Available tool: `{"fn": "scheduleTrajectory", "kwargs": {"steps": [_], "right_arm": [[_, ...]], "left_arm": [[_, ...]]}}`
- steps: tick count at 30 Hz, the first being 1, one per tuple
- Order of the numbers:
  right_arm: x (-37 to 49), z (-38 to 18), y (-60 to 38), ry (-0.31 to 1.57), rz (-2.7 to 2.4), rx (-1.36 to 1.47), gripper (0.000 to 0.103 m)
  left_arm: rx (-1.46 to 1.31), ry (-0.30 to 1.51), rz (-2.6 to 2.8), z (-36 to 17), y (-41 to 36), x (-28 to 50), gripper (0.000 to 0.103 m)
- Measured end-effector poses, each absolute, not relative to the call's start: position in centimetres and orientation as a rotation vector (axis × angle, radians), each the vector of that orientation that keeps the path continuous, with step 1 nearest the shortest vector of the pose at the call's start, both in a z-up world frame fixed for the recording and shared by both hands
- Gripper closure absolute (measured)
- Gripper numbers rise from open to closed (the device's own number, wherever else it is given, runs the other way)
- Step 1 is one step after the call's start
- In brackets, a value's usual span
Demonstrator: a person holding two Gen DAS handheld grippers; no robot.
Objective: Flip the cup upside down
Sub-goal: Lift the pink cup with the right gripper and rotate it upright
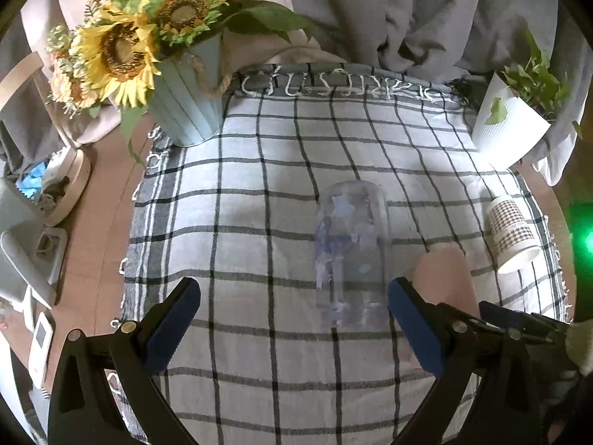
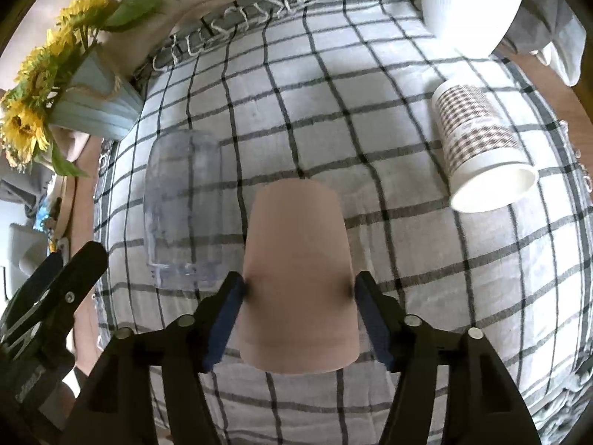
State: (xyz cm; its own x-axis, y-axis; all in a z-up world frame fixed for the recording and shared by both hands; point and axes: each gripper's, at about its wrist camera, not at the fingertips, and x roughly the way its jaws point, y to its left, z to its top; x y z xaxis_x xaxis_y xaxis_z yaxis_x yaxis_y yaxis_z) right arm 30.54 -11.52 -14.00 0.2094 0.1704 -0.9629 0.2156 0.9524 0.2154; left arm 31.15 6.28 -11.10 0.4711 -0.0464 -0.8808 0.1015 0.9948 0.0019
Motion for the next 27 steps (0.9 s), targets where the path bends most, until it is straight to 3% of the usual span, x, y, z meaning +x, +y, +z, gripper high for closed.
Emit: {"fn": "scheduleTrajectory", "kwargs": {"steps": [12, 19, 27], "right_arm": [[32.1, -15.3, -9.9, 1.412, 0.025, 0.266, 0.034], [29.6, -12.7, -11.1, 1.37, 0.019, 0.261, 0.034], [26.1, -14.6, -11.7, 1.429, 0.001, 0.298, 0.035]], "left_arm": [[0.009, 1.093, 0.004, -11.4, 7.9, 29.9, 0.0], [-0.003, 1.105, -0.02, -11.7, 7.1, 28.5, 0.0], [0.047, 1.125, -0.022, -12.7, 6.2, 26.9, 0.0]]}}
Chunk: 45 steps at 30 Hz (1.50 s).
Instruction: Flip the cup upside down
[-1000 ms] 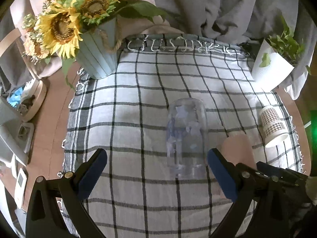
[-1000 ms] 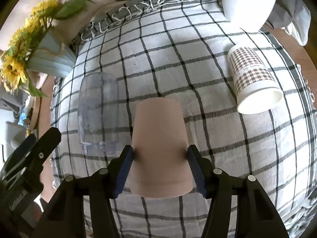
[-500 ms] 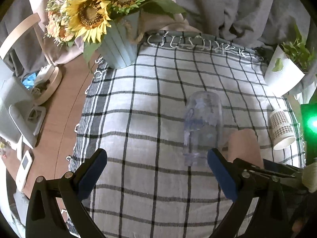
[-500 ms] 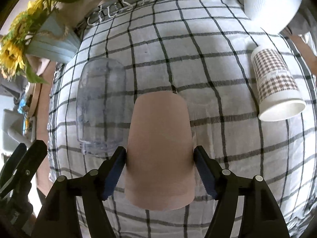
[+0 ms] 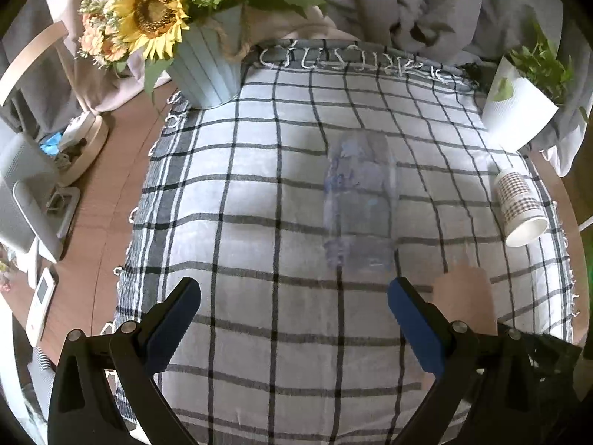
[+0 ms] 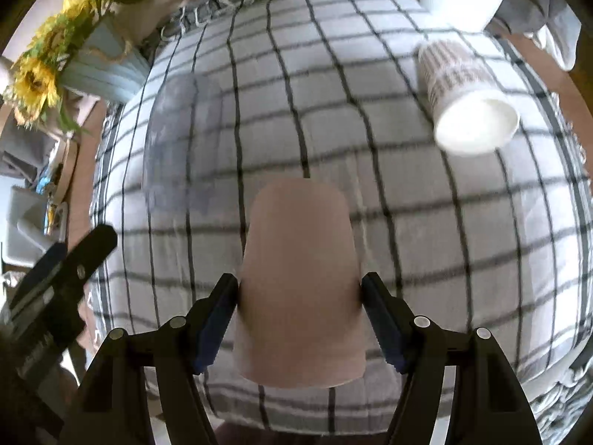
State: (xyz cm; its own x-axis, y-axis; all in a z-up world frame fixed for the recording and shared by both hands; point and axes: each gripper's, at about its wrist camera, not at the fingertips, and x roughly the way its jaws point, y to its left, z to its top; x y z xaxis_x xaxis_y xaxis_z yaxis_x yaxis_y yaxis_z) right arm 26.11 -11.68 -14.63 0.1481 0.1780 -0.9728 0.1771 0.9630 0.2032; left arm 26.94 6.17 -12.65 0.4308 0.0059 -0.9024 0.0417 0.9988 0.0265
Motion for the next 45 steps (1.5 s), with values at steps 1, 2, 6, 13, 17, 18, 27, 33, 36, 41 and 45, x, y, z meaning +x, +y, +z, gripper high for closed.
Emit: {"fn": "scheduleTrajectory", "kwargs": {"steps": [1, 2, 6, 13, 17, 18, 27, 33, 36, 41, 45], "right_arm": [[25.9, -15.0, -11.6, 1.442, 0.001, 0.297, 0.035], [25.7, -14.8, -11.5, 1.429, 0.0, 0.29, 0.035], [25.6, -14.8, -11.3, 1.428, -0.004, 0.267, 0.034], [24.7, -12.3, -12.0, 1.327, -0.03, 0.272, 0.029], [23.5, -9.1, -13.7, 1.223, -0.089, 0.313, 0.028], [23.2, -8.4, -14.5, 1.2, -0.112, 0.329, 0.028], [21.3, -7.5, -21.4, 1.149, -0.254, 0.452, 0.028], [21.2, -9.2, -24.5, 1.178, -0.286, 0.528, 0.028], [21.5, -9.6, -25.5, 1.182, -0.278, 0.557, 0.028], [22.6, -10.7, -26.0, 1.209, -0.262, 0.545, 0.028], [23.1, -11.6, -26.3, 1.236, -0.257, 0.557, 0.028]], "left_arm": [[0.053, 1.129, -0.025, -12.8, 6.1, 26.8, 0.0], [0.053, 1.133, -0.03, -12.9, 6.0, 26.7, 0.0], [0.047, 1.146, -0.024, -13.2, 6.3, 26.4, 0.0], [0.033, 1.143, -0.049, -11.9, 6.1, 25.5, 0.0], [0.044, 1.158, -0.126, -10.9, 4.2, 25.5, 0.0], [0.054, 1.165, -0.158, -10.7, 3.3, 25.6, 0.0], [0.075, 1.32, -0.354, -12.4, -4.4, 27.6, 0.005], [0.086, 1.417, -0.353, -14.8, -7.3, 29.9, 0.01], [0.1, 1.46, -0.329, -15.8, -8.0, 30.6, 0.014], [0.128, 1.509, -0.308, -17.5, -8.9, 31.4, 0.02], [0.105, 1.557, -0.298, -18.7, -9.0, 31.8, 0.029]]}}
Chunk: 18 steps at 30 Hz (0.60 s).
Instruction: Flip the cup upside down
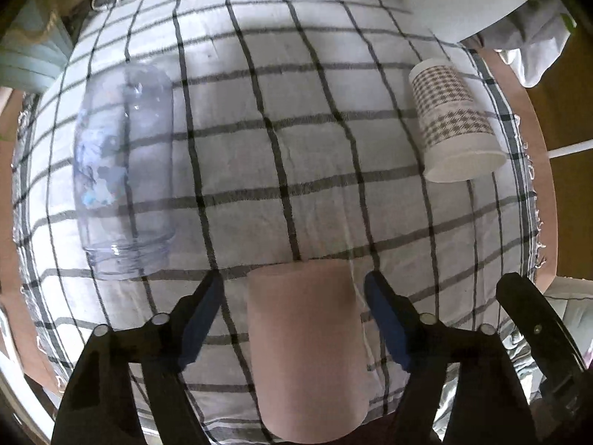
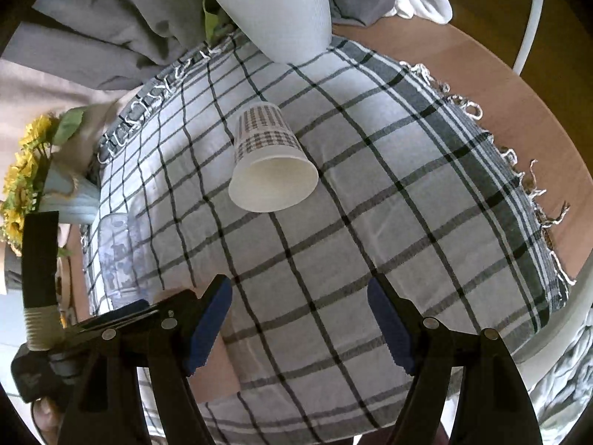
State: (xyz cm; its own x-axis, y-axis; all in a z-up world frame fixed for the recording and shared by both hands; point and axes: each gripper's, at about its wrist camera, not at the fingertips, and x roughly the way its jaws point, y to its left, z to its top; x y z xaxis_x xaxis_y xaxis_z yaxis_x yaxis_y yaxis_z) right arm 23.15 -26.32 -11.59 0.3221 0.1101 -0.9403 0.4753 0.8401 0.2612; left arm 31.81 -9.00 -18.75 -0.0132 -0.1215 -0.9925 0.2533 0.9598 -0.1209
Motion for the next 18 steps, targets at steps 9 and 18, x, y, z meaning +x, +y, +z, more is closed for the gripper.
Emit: {"fn": "scheduleTrajectory", "kwargs": {"steps": [9, 18], "right_arm": [[23.6, -11.7, -26.2, 1.244, -0.236, 0.541, 0.028], [23.3, -10.5, -26.0, 1.22, -0.205, 0.529, 0.028]], "left_arm": [[0.001, 1.562, -0.299, -18.4, -8.2, 31.6, 0.041], [-0.011, 1.419, -0.303, -13.9, -6.8, 29.3, 0.041]]}}
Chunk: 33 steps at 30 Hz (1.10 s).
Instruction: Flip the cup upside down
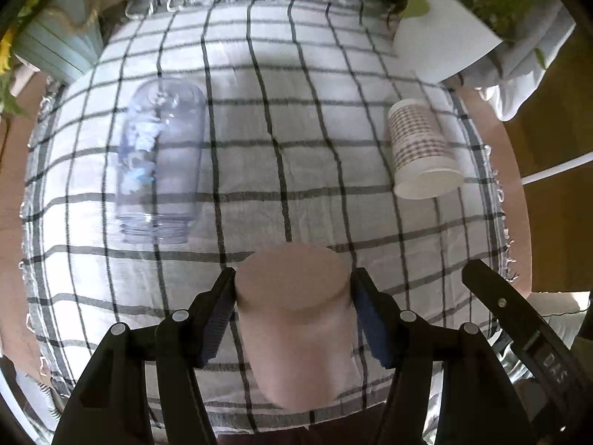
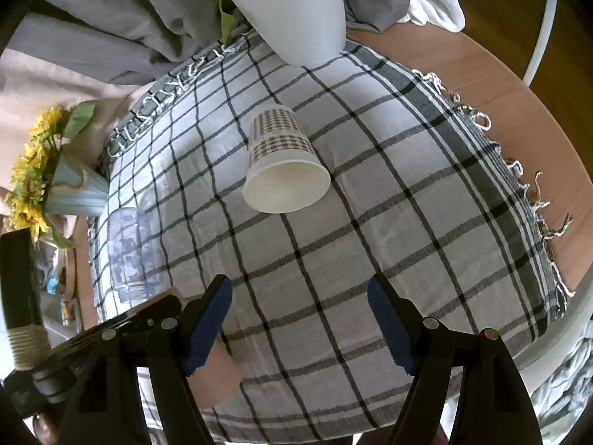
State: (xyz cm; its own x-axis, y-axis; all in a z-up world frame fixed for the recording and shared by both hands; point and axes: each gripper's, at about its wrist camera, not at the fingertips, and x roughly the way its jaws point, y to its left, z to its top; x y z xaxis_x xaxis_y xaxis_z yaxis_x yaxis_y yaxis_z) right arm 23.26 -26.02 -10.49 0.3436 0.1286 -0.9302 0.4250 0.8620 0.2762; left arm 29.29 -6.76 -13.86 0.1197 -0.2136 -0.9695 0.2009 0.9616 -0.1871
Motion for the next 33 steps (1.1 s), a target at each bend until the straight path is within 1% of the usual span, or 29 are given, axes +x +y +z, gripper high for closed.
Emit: {"fn": "scheduleTrajectory", "kwargs": {"steps": [8, 18, 30, 31, 33], "right_arm": [[22.2, -9.2, -25.9, 1.189, -0.187, 0.476, 0.028], [20.8, -9.1, -26.0, 1.192, -0.18, 0.388, 0.028], [19.9, -9.3, -26.5, 1.205, -0.128, 0.322, 0.028], [19.9, -9.3, -26.6, 1.207, -0.126, 0.317, 0.028], [19.7, -9.4, -26.8, 1.213, -0.112, 0.325, 0.028]], "left_arm": [[0.013, 1.352, -0.329, -12.2, -6.2, 26.3, 0.041], [0.024, 1.297, -0.309, -12.0, -7.0, 22.8, 0.042], [-0.002, 1.274, -0.268, -12.2, -8.3, 20.1, 0.042], [-0.017, 1.264, -0.268, -12.1, -8.2, 20.0, 0.04], [-0.031, 1.245, -0.257, -12.0, -8.1, 20.0, 0.021]]}}
